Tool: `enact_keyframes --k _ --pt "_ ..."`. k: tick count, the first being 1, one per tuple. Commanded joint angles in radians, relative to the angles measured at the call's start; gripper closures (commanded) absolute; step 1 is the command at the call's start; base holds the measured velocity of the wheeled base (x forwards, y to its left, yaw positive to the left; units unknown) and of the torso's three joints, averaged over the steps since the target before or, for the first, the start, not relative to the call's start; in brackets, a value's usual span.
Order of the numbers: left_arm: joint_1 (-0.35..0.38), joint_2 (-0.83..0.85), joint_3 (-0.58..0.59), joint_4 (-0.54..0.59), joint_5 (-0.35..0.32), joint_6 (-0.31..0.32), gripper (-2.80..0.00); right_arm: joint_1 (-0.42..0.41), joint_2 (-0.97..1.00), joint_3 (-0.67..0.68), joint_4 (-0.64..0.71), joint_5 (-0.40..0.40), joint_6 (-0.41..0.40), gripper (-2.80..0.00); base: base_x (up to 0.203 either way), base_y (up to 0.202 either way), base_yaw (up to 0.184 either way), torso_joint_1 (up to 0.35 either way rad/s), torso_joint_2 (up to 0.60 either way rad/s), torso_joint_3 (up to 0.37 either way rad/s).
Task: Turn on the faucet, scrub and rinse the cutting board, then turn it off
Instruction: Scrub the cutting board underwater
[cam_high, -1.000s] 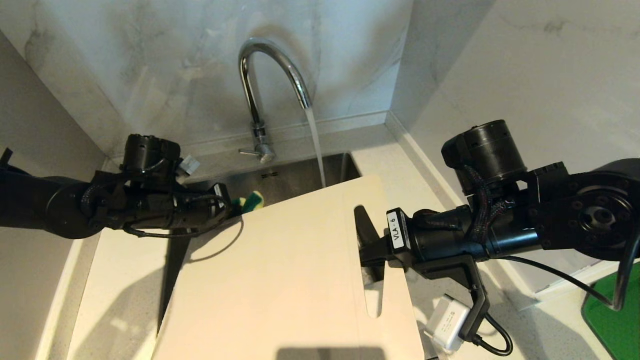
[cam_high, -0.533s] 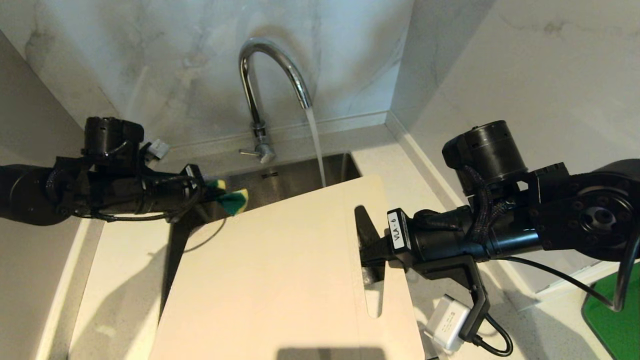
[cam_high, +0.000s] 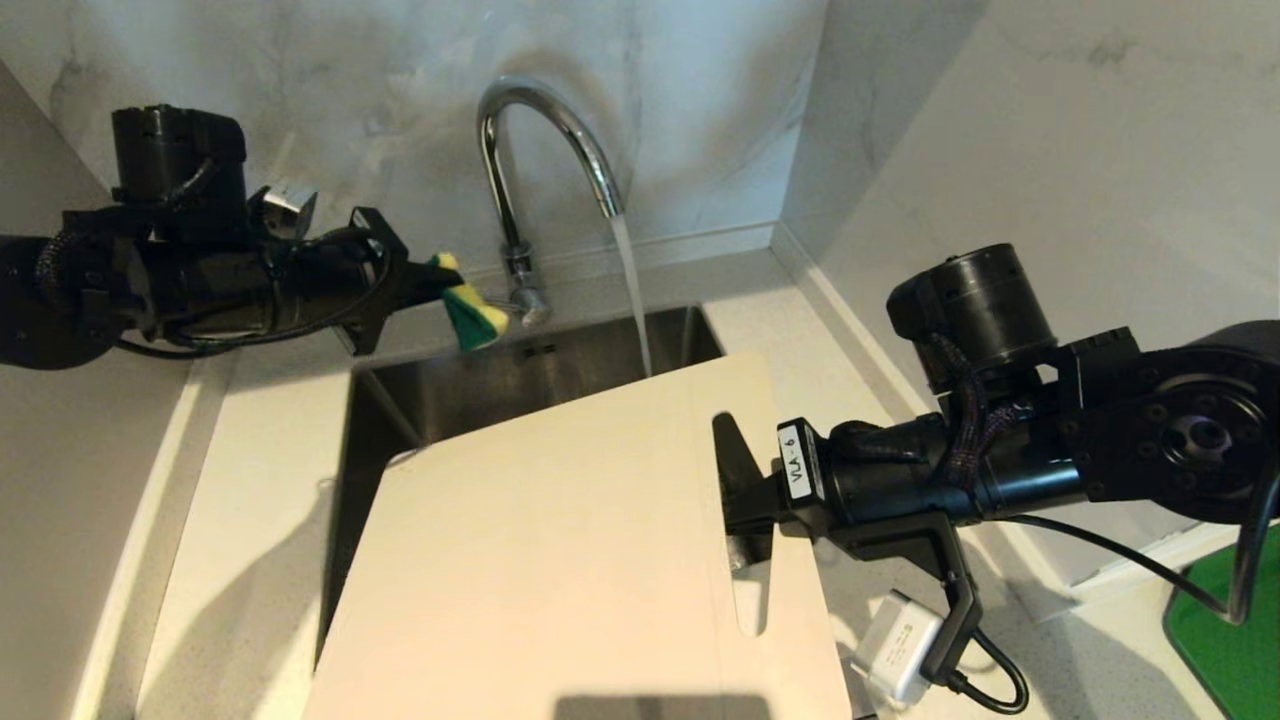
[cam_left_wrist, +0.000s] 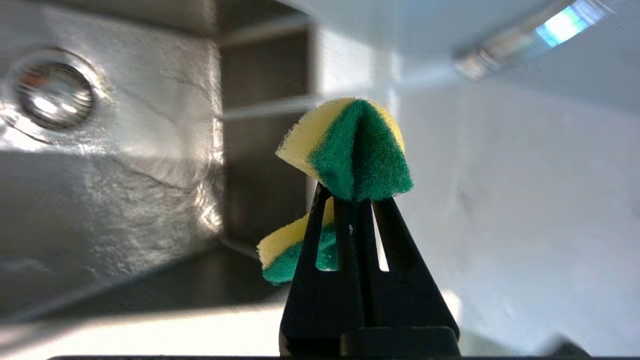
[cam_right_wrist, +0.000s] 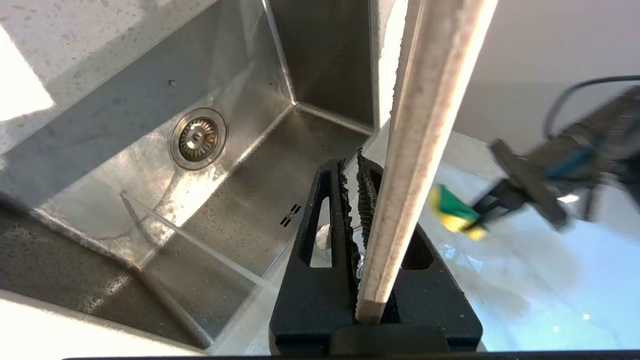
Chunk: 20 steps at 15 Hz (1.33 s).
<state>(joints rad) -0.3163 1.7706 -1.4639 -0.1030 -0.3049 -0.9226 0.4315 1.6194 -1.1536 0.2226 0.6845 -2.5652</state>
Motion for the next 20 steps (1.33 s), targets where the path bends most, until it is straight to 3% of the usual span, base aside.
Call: enact_keyframes --k 1,3,5,7,10,17,20 --pt "-0.068 -0.066 -0.019 0.067 -0.004 0.006 0.0 -0.004 0.002 -0.001 0.001 0.004 -0.015 0.0 0.0 0.0 0.0 0.0 0.0 0.0" --pt "-0.174 -0.08 -0.013 0.149 -0.003 0.089 0.0 -0.005 0.001 0.0 0.002 0.005 -0.015 0.0 0.0 0.0 0.0 0.0 0.0 0.0" --pt "-0.269 -0.089 -0.002 0.265 0.004 0.254 0.0 -0.007 0.001 -0.001 0.001 0.004 -0.015 0.0 0.0 0.0 0.0 0.0 0.0 0.0" --pt "-0.286 -0.074 0.033 0.293 0.028 0.388 0.0 -0.008 -0.001 -0.001 0.001 0.004 -0.015 0.0 0.0 0.0 0.0 0.0 0.0 0.0" --pt "-0.263 -0.014 0.039 0.304 0.052 0.416 0.0 -0.008 0.001 -0.001 0.002 0.005 -0.015 0.0 0.0 0.0 0.0 0.0 0.0 0.0" --pt "-0.122 0.035 0.063 0.298 0.042 0.468 0.0 -0.01 -0.013 0.008 0.001 0.004 -0.007 0.0 0.0 0.0 0.0 0.0 0.0 0.0" --pt "-0.094 0.018 0.131 0.298 0.038 0.55 0.0 -0.01 -0.015 0.008 0.001 0.004 -0.007 0.0 0.0 0.0 0.0 0.0 0.0 0.0"
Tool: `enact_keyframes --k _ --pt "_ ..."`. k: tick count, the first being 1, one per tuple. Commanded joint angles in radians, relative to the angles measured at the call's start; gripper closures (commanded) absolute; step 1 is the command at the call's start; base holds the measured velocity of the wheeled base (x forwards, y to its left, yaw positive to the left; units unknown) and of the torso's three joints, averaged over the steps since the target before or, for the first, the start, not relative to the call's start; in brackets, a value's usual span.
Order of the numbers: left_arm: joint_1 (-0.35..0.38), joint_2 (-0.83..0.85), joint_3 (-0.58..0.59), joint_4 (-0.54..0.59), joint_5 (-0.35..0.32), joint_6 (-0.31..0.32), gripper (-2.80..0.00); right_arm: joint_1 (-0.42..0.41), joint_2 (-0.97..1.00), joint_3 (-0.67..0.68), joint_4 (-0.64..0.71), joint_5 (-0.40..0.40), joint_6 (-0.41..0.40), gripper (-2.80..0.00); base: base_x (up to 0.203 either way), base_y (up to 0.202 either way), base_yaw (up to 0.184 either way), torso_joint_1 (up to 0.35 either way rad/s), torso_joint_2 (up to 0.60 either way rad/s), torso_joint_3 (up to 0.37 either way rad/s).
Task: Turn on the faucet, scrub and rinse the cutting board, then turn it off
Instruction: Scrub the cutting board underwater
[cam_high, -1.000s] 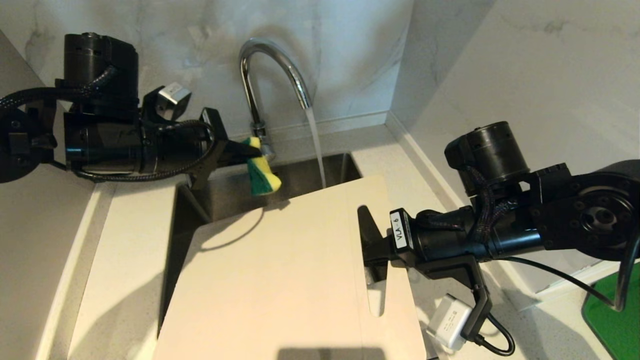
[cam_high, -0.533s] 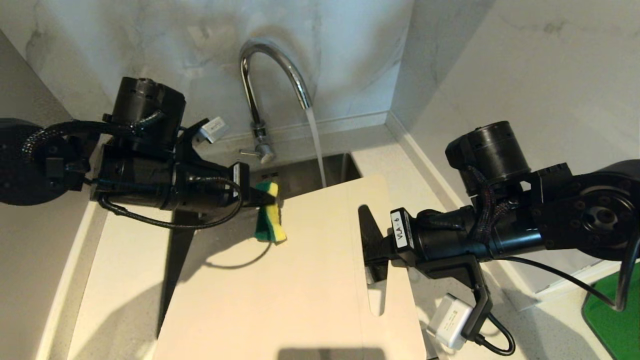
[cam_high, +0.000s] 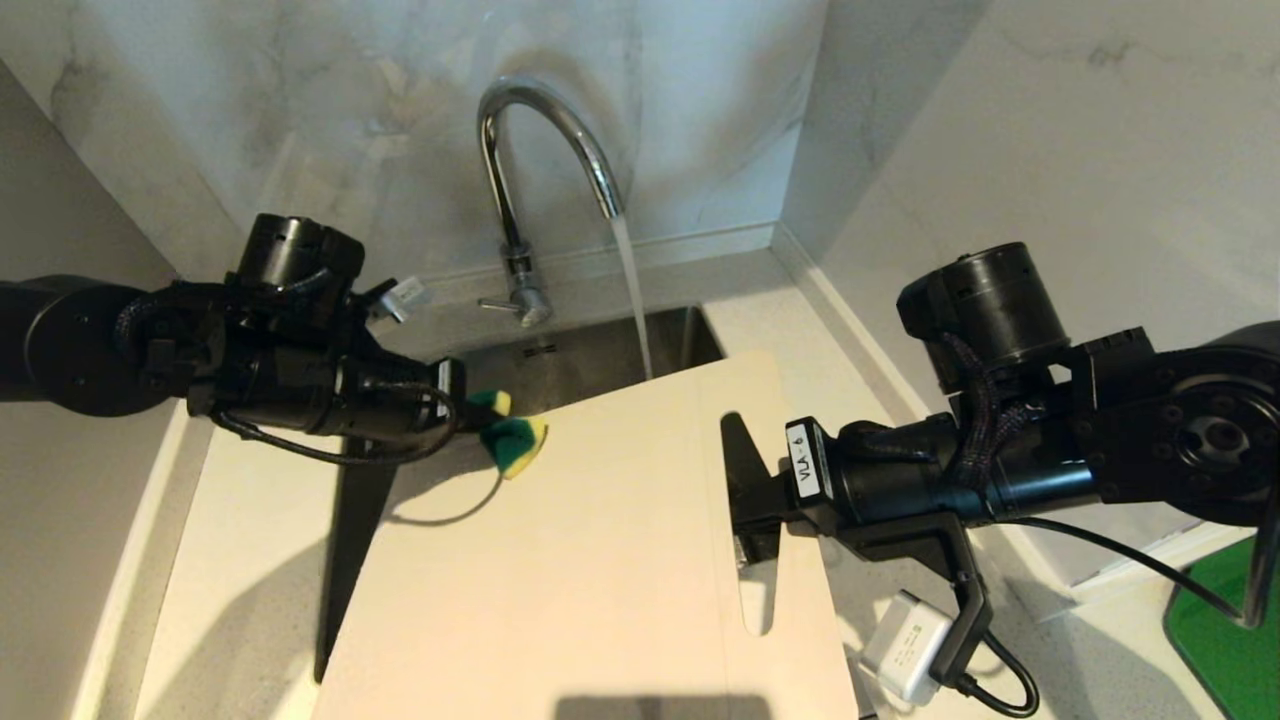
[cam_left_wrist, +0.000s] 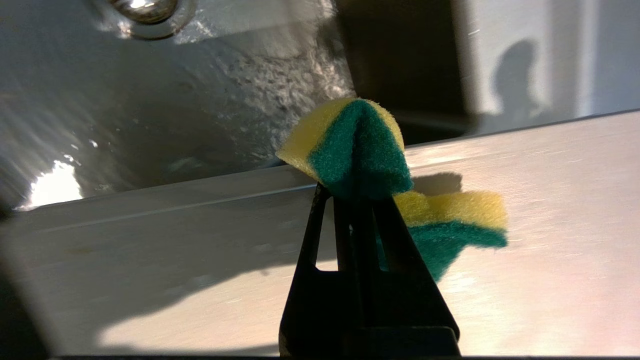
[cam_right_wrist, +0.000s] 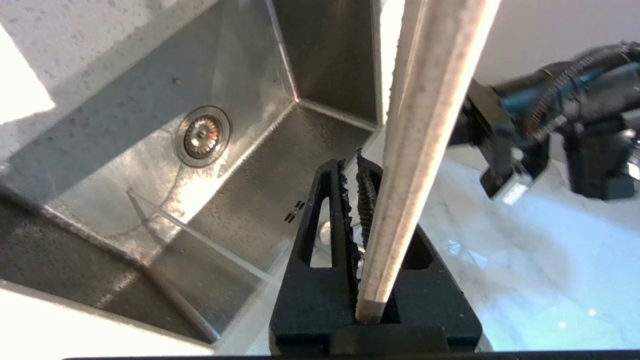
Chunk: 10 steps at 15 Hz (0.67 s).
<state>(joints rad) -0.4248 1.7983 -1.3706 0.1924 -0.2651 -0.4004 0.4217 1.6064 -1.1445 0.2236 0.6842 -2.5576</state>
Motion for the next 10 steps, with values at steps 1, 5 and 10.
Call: enact_keyframes --k 1,5,10 --pt "0.022 -0.028 0.059 0.002 -0.003 0.049 0.0 0.0 -0.002 0.0 0.0 0.005 -0.015 0.0 0.0 0.0 0.0 0.0 0.0 0.0" --pt "0.046 -0.087 0.088 0.002 -0.031 0.058 0.0 -0.001 -0.002 -0.001 0.0 0.005 -0.015 0.0 0.0 0.0 0.0 0.0 0.0 0.0" --pt "0.156 -0.112 0.171 0.001 -0.067 0.1 0.0 -0.006 -0.003 -0.002 0.0 0.005 -0.015 0.0 0.0 0.0 0.0 0.0 0.0 0.0"
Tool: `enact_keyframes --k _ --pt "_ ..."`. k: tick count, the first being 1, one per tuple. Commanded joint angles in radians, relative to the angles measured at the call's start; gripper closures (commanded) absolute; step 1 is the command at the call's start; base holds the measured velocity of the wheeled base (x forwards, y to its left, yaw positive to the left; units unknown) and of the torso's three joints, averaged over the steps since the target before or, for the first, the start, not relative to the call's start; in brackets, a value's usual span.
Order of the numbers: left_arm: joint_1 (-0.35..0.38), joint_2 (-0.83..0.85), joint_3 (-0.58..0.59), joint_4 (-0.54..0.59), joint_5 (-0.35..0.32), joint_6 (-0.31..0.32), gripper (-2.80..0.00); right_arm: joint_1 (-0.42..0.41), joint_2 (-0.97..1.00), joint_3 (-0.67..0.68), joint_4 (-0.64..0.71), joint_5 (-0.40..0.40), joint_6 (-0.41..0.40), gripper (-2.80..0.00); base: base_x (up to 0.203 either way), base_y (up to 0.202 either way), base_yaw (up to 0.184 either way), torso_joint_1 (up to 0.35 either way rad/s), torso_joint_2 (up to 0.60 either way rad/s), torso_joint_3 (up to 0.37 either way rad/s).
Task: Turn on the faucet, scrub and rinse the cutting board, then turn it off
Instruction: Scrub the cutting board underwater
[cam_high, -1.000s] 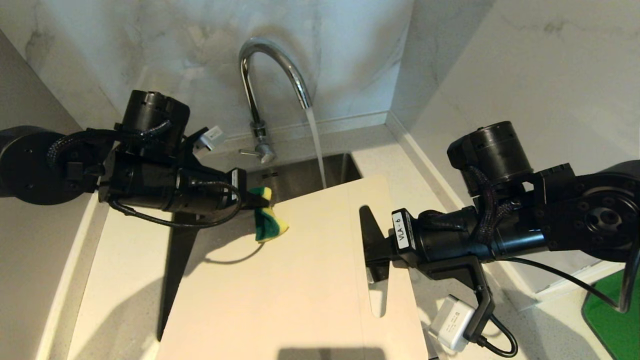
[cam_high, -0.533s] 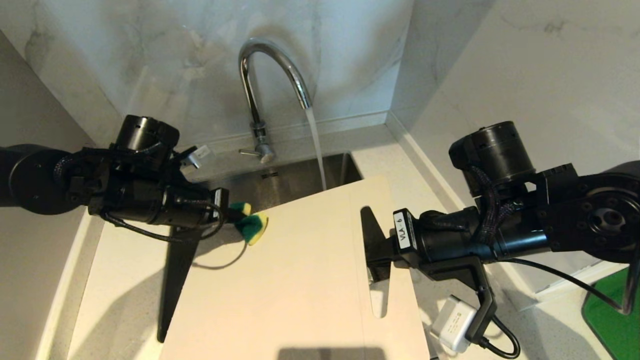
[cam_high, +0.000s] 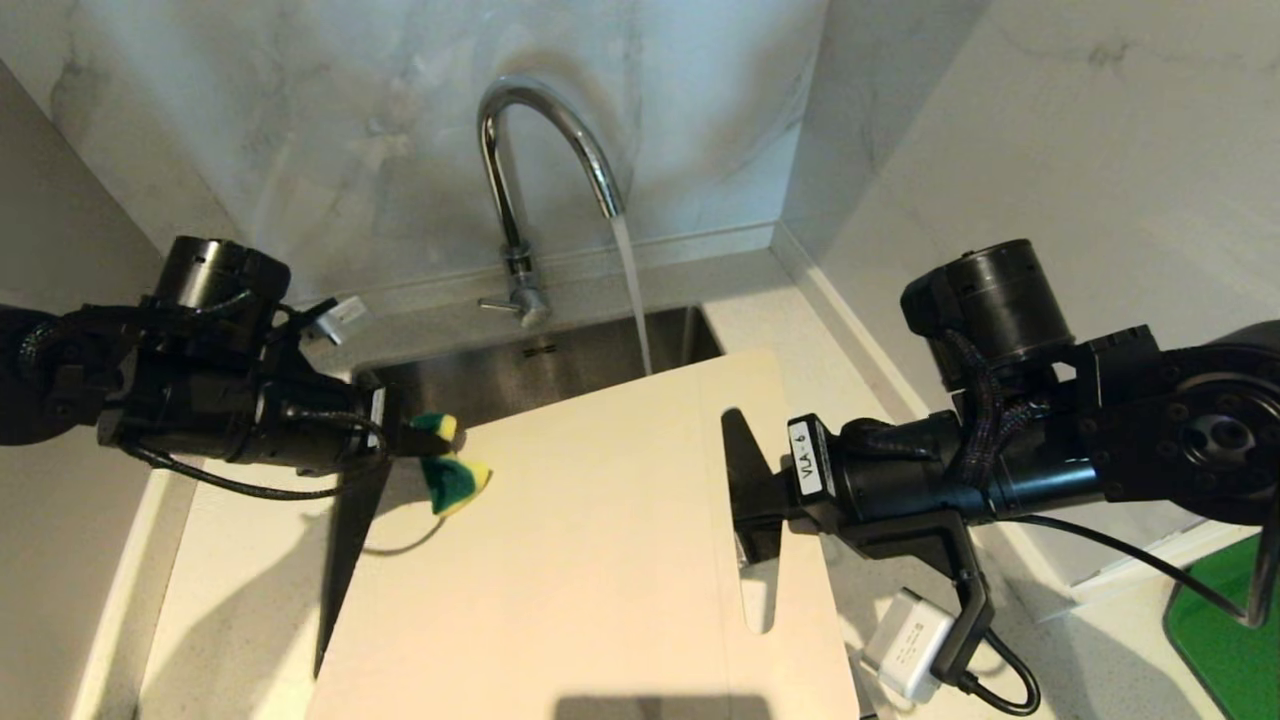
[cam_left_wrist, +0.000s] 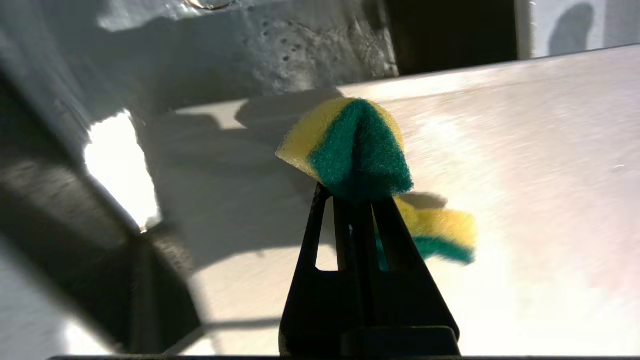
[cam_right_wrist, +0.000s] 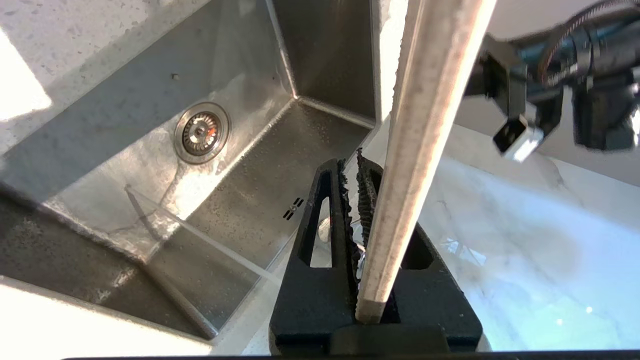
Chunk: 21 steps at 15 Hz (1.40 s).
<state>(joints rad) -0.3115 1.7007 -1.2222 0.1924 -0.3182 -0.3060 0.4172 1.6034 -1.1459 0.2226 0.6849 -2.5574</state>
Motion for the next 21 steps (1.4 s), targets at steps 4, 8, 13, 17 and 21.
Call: enact_keyframes --k 4,8,13,17,21 --pt "0.197 0.019 0.069 -0.006 -0.095 0.075 0.0 -0.001 -0.01 0.0 0.001 0.004 -0.015 0.0 0.0 0.0 0.0 0.0 0.0 0.0" --pt "0.25 0.027 0.095 -0.016 -0.147 0.083 0.0 -0.001 -0.022 0.002 0.001 0.004 -0.014 0.0 0.0 0.0 0.0 0.0 0.0 0.0" --pt "0.143 -0.105 0.031 -0.008 -0.162 -0.004 0.0 -0.001 -0.02 0.006 0.001 0.004 -0.009 0.0 0.0 0.0 0.0 0.0 0.0 0.0" --pt "-0.023 -0.174 -0.064 0.04 -0.14 -0.122 0.0 -0.001 -0.025 0.005 0.001 0.004 -0.005 0.0 0.0 0.0 0.0 0.0 0.0 0.0" --pt "-0.223 -0.206 -0.077 0.064 -0.068 -0.209 0.0 0.002 -0.003 -0.007 -0.069 0.002 0.048 0.0 0.0 0.0 0.0 0.0 0.0 0.0"
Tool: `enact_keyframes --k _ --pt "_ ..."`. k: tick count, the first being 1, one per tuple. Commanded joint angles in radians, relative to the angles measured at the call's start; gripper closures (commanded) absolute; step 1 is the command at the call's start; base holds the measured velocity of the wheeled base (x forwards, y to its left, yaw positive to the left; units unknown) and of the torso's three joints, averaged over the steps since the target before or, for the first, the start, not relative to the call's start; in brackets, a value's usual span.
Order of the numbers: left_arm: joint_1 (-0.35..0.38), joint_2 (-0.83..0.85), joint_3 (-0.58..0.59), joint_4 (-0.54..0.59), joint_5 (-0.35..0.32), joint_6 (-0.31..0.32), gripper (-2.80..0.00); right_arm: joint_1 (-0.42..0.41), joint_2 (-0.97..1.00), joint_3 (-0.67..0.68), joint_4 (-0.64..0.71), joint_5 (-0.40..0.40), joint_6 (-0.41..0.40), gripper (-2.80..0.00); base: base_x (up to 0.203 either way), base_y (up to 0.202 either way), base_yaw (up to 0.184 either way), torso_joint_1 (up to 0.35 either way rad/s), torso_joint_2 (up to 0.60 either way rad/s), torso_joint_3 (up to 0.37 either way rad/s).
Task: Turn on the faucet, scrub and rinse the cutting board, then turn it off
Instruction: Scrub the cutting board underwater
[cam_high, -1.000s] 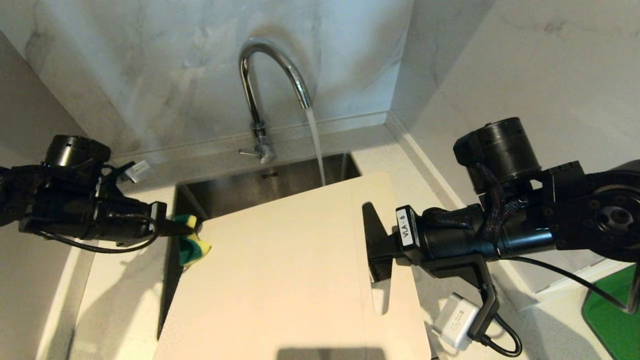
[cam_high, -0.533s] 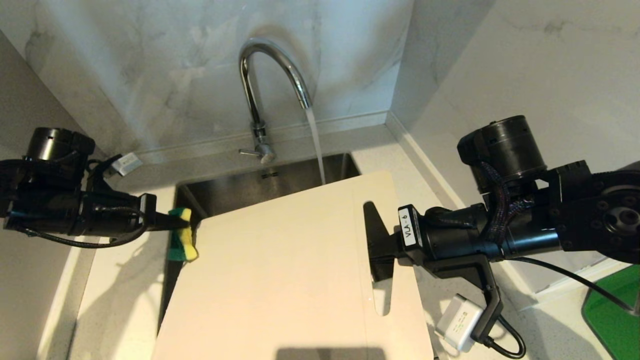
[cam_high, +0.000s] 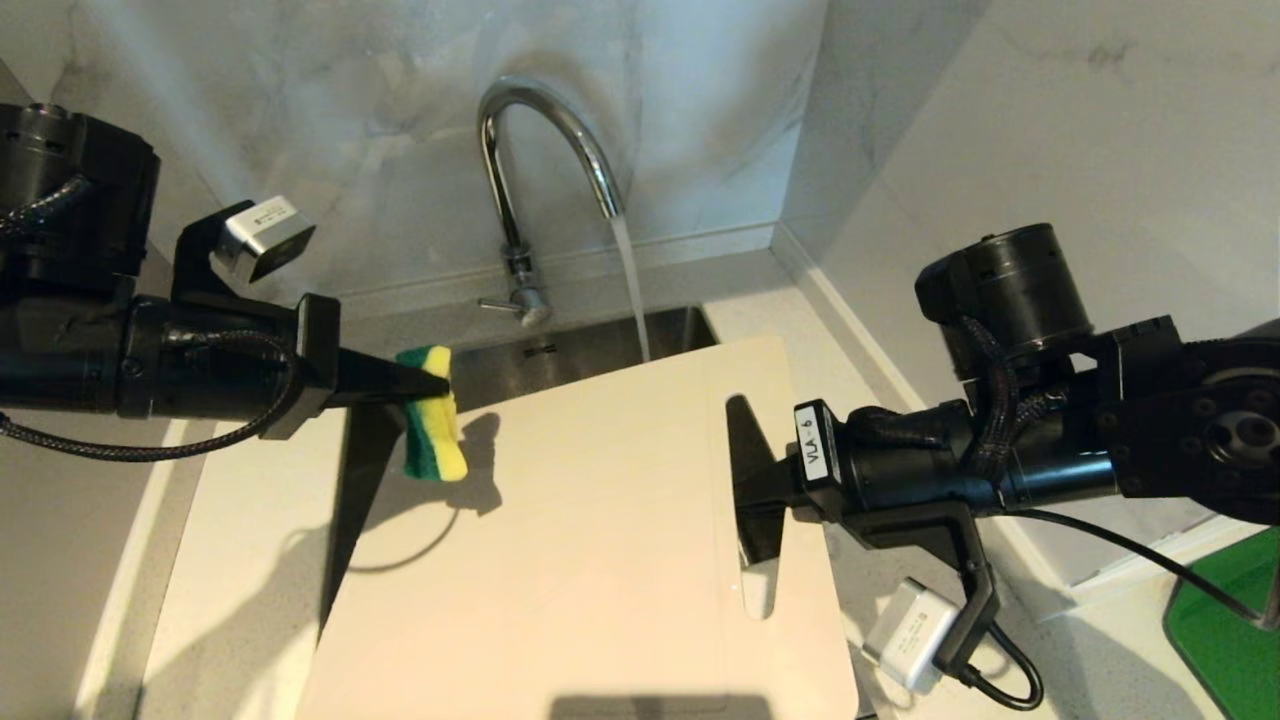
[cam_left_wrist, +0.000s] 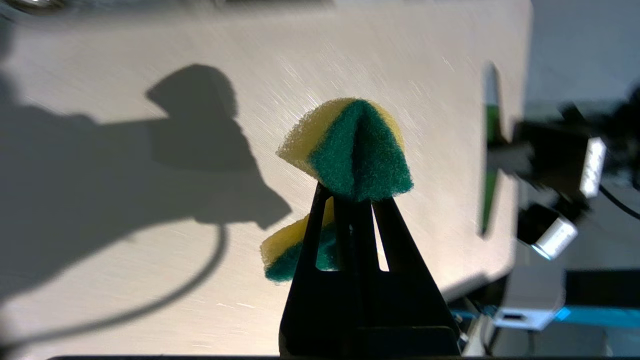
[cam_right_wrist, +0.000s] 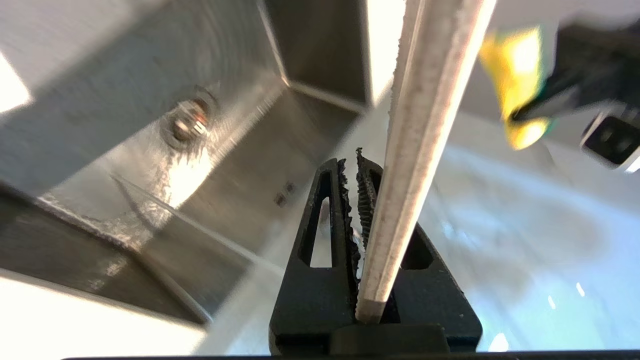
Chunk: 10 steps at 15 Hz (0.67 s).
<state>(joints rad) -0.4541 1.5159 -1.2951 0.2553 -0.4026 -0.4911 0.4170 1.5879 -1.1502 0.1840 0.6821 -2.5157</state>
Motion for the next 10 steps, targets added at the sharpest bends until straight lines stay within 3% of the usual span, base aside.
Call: enact_keyframes --k 1,5,7,10 --pt "-0.153 -0.022 -0.006 0.001 0.053 -0.049 0.0 0.007 0.013 0.007 -0.064 0.005 0.03 0.0 0.0 0.0 0.0 0.0 0.0 0.0" --pt "-0.389 0.033 -0.042 -0.003 0.249 -0.085 0.0 0.008 0.02 0.029 -0.078 0.004 0.032 0.0 0.0 0.0 0.0 0.0 0.0 0.0" --pt "-0.43 0.057 -0.044 -0.004 0.295 -0.092 0.0 0.006 0.02 0.009 -0.078 0.006 0.035 0.0 0.0 0.0 0.0 0.0 0.0 0.0" --pt "-0.46 0.076 -0.039 -0.003 0.31 -0.119 0.0 0.005 0.026 -0.02 -0.078 0.007 0.034 0.0 0.0 0.0 0.0 0.0 0.0 0.0"
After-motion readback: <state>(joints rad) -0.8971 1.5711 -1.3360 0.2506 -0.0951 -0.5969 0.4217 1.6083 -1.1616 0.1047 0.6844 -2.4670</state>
